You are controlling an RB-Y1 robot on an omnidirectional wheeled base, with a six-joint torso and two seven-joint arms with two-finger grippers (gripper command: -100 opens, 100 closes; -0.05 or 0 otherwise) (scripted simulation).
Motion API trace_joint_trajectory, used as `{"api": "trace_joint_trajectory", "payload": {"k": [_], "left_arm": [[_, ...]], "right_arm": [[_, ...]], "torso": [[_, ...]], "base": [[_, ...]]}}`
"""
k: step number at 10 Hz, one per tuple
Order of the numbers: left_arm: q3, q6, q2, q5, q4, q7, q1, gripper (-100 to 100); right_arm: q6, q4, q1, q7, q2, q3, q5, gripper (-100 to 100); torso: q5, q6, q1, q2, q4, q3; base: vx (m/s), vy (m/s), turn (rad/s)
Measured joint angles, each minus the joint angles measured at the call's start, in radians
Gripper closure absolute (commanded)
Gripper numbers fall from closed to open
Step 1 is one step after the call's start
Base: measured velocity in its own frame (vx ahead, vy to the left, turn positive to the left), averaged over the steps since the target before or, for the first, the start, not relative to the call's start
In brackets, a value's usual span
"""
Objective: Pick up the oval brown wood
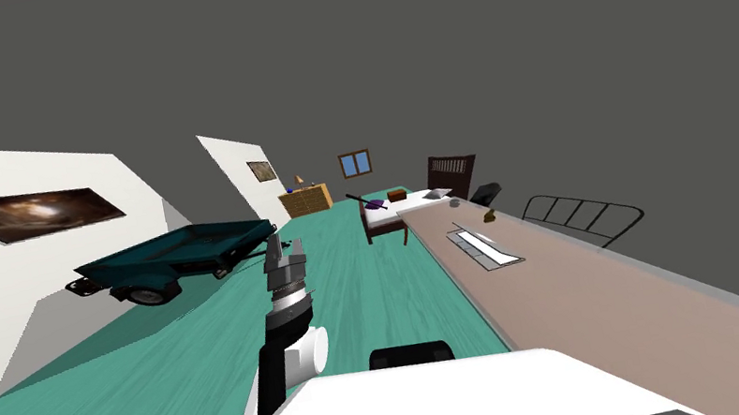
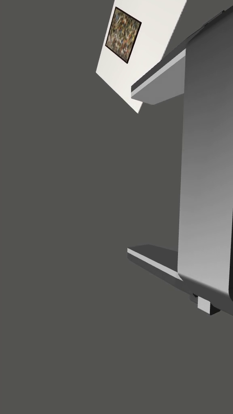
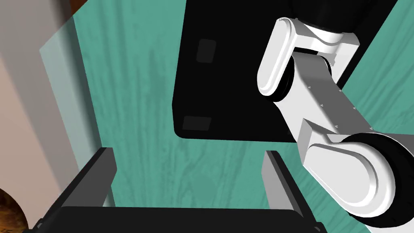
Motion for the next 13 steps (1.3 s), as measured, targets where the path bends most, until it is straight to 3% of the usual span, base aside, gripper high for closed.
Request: {"api": "trace_joint_trajectory", "payload": {"k": [3,6,7,8,13], "left_arm": [[0.0,0.0,0.0,0.0,0.0,0.0,0.0,0],[0.0,0.0,0.0,0.0,0.0,0.0,0.0,0],[0.0,0.0,0.0,0.0,0.0,0.0,0.0,0],[0.0,0.0,0.0,0.0,0.0,0.0,0.0,0],[0.0,0.0,0.0,0.0,0.0,0.0,0.0,0]], "right_arm": [[0.025,0.102,-0.026,0.023,-0.026,0.045,0.038,-100],[0.078,0.135,-0.068,0.032,-0.029,0.111,0.07,-100],[0.081,0.136,-0.071,0.034,-0.028,0.113,0.071,0],[0.081,0.135,-0.071,0.034,-0.028,0.113,0.071,-100],[0.091,0.225,-0.109,0.047,0.072,0.116,0.07,-100]], "torso": [[-0.001,0.0,-0.005,-0.002,0.0,-0.001],[-0.001,0.0,-0.003,-0.004,-0.001,-0.002],[0.0,0.0,0.002,0.001,0.0,0.0],[0.001,0.001,0.005,0.006,0.001,0.003],[0.0,0.001,0.004,0.012,0.003,0.007]], "base": [[0.174,-0.139,0.06],[0.163,-0.104,0.046],[0.017,-0.011,0.003],[-0.012,-0.025,0.07],[-0.034,-0.032,0.046]]}}
